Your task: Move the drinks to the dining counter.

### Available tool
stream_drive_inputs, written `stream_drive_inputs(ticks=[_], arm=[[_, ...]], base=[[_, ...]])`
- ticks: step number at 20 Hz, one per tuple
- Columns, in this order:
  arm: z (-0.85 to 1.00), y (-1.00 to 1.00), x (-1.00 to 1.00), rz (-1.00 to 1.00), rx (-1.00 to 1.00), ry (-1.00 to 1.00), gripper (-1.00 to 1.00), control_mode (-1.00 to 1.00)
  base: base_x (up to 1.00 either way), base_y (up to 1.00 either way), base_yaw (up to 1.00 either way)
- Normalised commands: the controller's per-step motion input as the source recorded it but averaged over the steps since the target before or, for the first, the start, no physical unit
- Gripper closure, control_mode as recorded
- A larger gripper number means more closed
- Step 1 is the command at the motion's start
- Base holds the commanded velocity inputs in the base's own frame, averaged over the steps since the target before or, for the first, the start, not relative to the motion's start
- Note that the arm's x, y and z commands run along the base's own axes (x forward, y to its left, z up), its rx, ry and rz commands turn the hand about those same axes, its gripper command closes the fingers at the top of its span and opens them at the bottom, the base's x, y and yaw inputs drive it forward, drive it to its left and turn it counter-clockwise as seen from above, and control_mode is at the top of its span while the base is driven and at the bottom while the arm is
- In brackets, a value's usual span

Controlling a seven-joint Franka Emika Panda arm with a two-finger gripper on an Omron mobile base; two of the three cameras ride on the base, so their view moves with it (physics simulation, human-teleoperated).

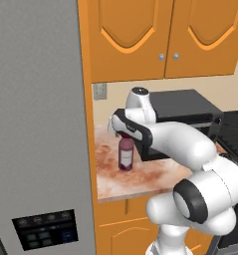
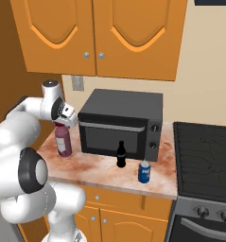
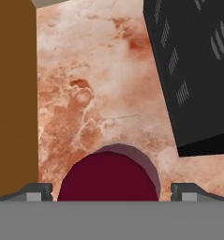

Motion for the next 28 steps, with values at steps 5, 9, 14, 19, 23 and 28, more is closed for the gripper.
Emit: stream_drive_inputs(ticks=[5,9,14,19,23,28], arm=[[-0.19,0.02,0.00,0.00,0.00,0.00,-1.00,-1.00],[-0.22,0.03,0.00,0.00,0.00,0.00,1.00,-1.00],[-0.12,0.00,-0.01,0.00,0.00,-0.04,1.00,-1.00],[-0.14,0.00,-0.23,0.00,0.00,-0.08,1.00,-1.00],[0.06,0.00,-0.54,0.00,0.00,-0.09,1.00,-1.00],[0.19,-0.13,-0.55,-0.01,0.01,-0.27,1.00,-1.00]], base=[[0.00,0.00,0.00],[0.00,0.00,0.00],[0.00,0.00,0.00],[0.00,0.00,0.00],[0.00,0.00,0.00],[0.00,0.00,0.00]])
